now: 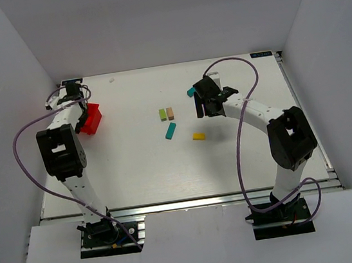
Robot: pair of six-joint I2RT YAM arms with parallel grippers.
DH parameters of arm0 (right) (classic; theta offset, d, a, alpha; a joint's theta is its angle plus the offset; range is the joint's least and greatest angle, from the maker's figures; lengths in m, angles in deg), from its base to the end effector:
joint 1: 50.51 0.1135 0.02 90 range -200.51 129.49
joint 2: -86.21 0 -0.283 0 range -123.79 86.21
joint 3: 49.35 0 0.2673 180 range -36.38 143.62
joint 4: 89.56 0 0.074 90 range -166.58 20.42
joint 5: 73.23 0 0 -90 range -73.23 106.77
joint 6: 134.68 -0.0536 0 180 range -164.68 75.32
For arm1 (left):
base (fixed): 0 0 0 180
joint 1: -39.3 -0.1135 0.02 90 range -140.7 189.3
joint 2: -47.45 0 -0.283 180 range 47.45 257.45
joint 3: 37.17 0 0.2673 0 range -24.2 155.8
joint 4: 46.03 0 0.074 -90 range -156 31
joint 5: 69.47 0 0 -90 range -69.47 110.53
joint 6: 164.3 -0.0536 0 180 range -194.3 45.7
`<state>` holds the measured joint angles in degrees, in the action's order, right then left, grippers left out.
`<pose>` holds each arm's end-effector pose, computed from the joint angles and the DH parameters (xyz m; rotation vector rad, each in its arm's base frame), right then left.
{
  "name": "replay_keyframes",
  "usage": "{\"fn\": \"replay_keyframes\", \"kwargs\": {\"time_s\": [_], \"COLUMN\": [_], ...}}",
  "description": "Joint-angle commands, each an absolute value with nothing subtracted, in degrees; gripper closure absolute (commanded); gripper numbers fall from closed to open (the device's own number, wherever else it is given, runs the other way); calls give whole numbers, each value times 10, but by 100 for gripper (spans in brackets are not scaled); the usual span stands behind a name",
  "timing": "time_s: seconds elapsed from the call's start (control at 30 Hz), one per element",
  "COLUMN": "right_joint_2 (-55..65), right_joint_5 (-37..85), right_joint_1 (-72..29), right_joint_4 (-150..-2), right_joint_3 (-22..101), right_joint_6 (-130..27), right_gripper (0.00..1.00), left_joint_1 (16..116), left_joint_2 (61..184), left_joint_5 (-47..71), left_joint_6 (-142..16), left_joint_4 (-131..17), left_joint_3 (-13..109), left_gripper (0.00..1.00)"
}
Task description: Build the wood block tower
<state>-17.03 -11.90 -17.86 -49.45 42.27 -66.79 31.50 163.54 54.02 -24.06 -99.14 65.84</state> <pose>0.3689 0.2058 0.2401 -0.0083 2.3360 -0.1567 0.4445 0.0907 0.1986 -1.3539 2.1130 0.5113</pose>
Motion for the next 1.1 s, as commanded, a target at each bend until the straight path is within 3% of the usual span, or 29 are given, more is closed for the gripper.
{"fn": "replay_keyframes", "kwargs": {"time_s": [0.0, 0.17, 0.5, 0.7, 0.83, 1.07], "right_joint_2": [-159, -142, -217, -315, -383, -440], "right_joint_5": [-114, -70, 11, 1, -29, -27], "right_joint_1": [-176, -168, -101, -67, -53, -37], "right_joint_4": [-495, -511, -516, -462, -403, -391], "right_joint_3": [423, 420, 495, 593, 673, 710], "right_joint_6": [-668, -666, -705, -781, -830, -863], "right_gripper": [11, 11, 11, 15, 18, 30], "left_joint_1": [312, 316, 329, 334, 341, 346], "left_joint_2": [1607, 1546, 1354, 1277, 1239, 1200], "left_joint_5": [537, 535, 397, 229, 206, 212], "left_joint_6": [-211, -234, -347, -372, -361, -360], "left_joint_4": [-1008, -986, -936, -903, -886, -883], "left_joint_3": [662, 637, 527, 449, 393, 375], "left_gripper": [37, 2, 2, 2, 2, 2]}}
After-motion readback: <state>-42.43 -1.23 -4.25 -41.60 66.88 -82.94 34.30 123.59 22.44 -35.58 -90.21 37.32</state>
